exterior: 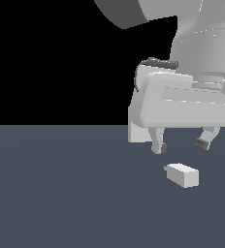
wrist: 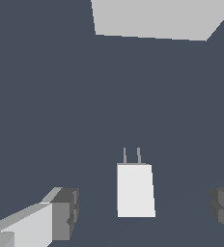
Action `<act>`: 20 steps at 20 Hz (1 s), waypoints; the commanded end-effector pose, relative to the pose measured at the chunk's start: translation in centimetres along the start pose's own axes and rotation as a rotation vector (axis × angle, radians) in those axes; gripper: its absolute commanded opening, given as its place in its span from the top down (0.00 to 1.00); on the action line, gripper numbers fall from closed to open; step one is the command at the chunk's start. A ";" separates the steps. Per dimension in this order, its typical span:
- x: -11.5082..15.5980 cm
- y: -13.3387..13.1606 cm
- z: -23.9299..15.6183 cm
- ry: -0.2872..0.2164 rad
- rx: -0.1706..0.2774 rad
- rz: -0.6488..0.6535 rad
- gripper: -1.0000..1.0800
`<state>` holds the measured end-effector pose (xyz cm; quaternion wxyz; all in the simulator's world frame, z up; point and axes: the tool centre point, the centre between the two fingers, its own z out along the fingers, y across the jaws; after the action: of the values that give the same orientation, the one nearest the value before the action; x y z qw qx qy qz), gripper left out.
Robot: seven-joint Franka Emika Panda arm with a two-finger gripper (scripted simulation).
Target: Plug the charger into the wall socket.
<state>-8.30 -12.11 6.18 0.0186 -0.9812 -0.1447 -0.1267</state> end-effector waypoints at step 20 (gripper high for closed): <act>-1.3 0.0 4.8 0.000 0.000 -0.001 1.00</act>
<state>-8.38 -12.07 1.20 0.0188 -0.9812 -0.1449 -0.1262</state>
